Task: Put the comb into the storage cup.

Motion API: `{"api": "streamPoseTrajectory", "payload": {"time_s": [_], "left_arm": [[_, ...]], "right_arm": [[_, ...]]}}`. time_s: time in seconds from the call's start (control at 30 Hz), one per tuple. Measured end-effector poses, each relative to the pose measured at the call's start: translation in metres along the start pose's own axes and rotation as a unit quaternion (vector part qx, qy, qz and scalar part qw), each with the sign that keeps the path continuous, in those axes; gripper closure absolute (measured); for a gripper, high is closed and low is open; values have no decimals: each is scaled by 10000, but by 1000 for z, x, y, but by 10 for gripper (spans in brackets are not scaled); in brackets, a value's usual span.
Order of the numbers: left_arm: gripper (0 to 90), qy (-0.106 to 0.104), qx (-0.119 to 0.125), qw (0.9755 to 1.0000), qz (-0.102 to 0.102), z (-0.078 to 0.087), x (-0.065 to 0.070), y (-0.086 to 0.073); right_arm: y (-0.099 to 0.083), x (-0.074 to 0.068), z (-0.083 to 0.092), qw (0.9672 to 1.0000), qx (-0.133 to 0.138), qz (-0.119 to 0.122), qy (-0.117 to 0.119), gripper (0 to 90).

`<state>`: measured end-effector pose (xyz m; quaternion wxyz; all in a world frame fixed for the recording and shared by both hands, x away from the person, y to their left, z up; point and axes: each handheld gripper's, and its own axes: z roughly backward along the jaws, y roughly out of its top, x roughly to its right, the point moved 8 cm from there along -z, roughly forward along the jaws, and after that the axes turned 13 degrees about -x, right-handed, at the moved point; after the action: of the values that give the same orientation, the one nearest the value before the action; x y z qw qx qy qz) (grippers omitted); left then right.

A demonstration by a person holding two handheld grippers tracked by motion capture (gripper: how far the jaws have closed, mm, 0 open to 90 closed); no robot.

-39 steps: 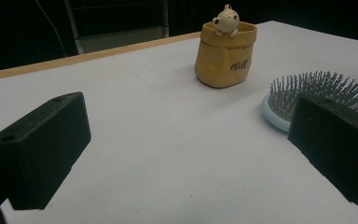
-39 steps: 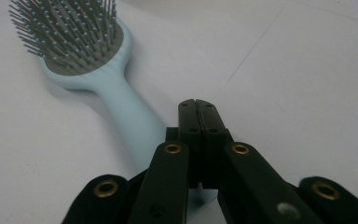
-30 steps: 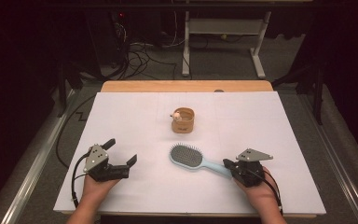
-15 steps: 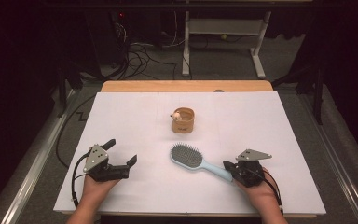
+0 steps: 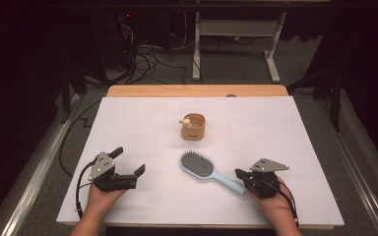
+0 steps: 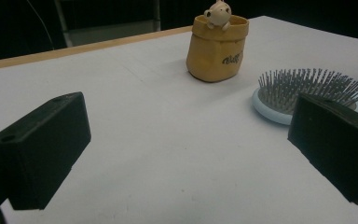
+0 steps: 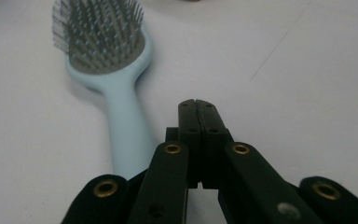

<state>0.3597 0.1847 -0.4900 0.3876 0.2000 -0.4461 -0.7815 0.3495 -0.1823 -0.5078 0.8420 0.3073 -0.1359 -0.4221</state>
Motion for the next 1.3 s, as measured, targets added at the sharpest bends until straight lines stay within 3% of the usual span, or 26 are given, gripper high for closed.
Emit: {"api": "streamPoseTrajectory", "payload": {"time_s": [0.1, 0.27, 0.3, 0.33, 0.47, 0.6, 0.7, 0.9, 1.1, 1.3], "left_arm": [[0, -6, -7, 10000, -17, -1, 1, 0], [0, -42, -11, 10000, -22, -1, 1, 0], [0, -34, 1, 10000, -17, -1, 1, 0], [0, -30, -7, 10000, -23, -1, 1, 0], [0, -3, 53, 10000, -13, 0, 1, 1], [0, 4, 38, 10000, 2, 1, 0, 1], [0, 7, 57, 10000, 4, 1, 0, 1], [0, 13, 64, 10000, -11, 1, 0, 1], [0, 11, 26, 10000, -48, -1, 1, 1], [0, 8, 36, 10000, -27, -1, 1, 1]], "right_arm": [[2, 13, 10, 9990, 329, -247, -193, 900], [2, 28, 19, 9962, 623, -472, -373, 863], [1, 35, 22, 9941, 806, -616, -392, 803], [1, 35, 22, 9941, 806, -616, -392, 803], [-2, 45, 22, 9920, 858, -810, -449, 650], [-3, 49, 20, 9918, 891, -814, -431, 556], [-2, 49, 19, 9920, 944, -801, -260, 493], [0, 47, 17, 9930, 980, -622, -217, 399], [0, 47, 15, 9934, 910, -596, -371, 215], [2, 46, 14, 9932, 916, -608, -388, 138]]}}
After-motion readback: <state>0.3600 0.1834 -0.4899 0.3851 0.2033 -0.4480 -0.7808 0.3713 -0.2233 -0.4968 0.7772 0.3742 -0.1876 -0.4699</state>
